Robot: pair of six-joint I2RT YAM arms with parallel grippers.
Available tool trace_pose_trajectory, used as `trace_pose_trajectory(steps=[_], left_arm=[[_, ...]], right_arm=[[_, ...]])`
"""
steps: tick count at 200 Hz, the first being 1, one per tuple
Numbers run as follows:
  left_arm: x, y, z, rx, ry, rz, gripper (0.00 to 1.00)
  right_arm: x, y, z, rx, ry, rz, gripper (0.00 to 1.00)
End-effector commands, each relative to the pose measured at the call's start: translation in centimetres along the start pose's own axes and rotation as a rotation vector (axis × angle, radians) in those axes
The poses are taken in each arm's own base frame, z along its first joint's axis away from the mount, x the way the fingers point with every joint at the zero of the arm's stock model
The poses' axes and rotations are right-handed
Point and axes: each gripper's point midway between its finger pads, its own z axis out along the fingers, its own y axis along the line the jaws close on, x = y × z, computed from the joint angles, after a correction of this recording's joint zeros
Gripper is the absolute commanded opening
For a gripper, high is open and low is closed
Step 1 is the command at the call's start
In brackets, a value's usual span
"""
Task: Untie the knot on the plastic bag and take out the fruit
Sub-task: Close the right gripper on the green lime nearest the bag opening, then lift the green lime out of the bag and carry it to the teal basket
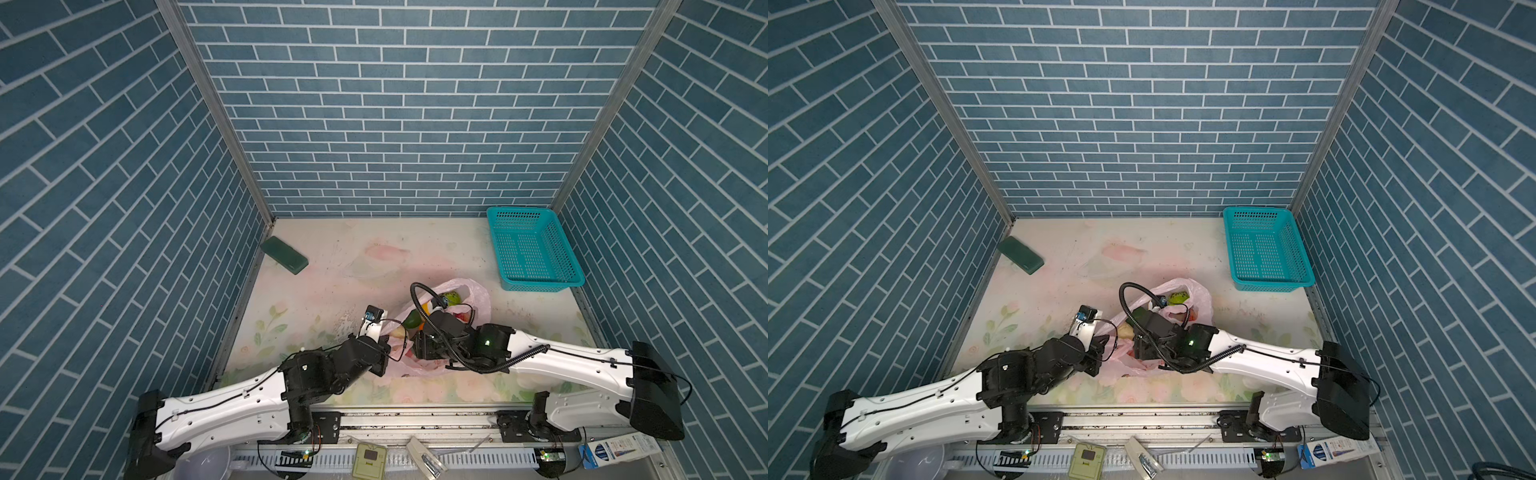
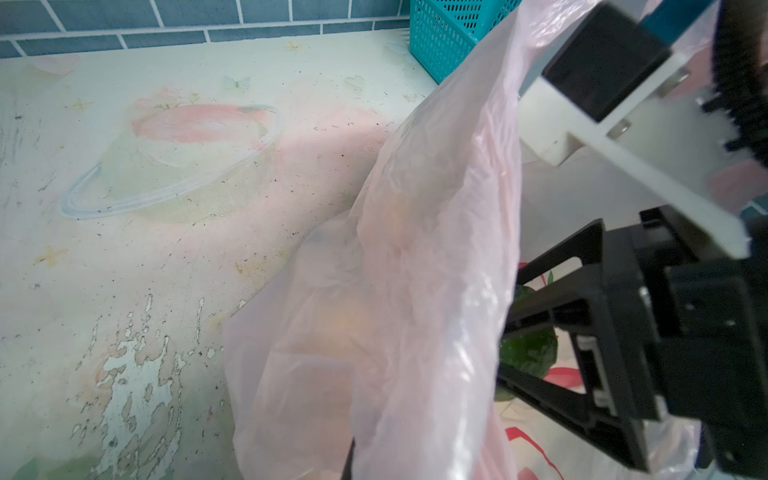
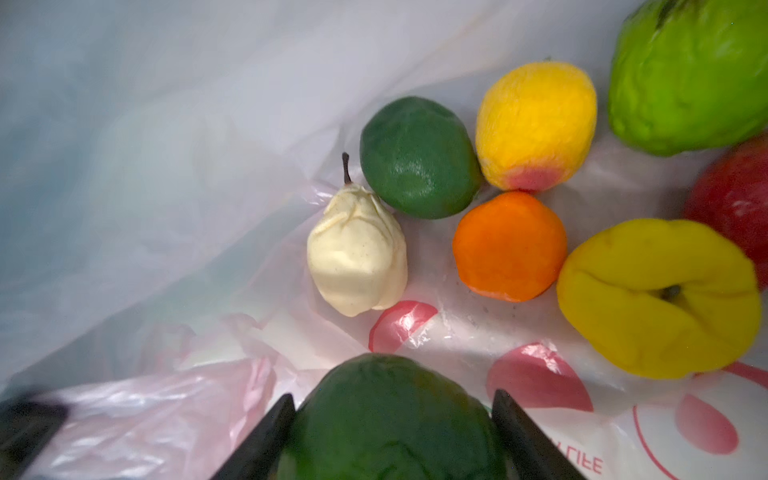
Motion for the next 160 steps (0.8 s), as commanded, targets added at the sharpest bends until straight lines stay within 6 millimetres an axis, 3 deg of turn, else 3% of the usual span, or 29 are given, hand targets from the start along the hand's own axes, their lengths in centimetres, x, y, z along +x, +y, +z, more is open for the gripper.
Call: trace_pose_trajectory(steps=[1,53,80,129,160], left_arm=[[-0.6,0.0,-0.2,-0.007,-0.021,-0.007,0.0],[-0.9,0.1,-0.2,-0.023,-0.024,-0.008,0.0],[-1.1,0.1,-0.2,-0.033,-0.023,-0.005,0.0],[-1.3,-0.1,0.1,-0.035,-0.022,0.001,0.0],[-1.1,-0.2,0.3,-0.032,-0.016,0.002,0.0]], right_arm=[[-2.0,0.2,-2.4,0.018,-0.062,-0.03,0.46],[-2.0,0.7,-4.4,0.005,-0.052,-0.065,0.46],[-3.0,1.7,-6.3,-0.029,-0.068,-0.074,0.45],[-6.0,4.0,-10.4,-0.111,-0.118,-0.1,0.46],[-9.2,4.3,-12.7,-0.159,-0.176,-0.064,0.46]])
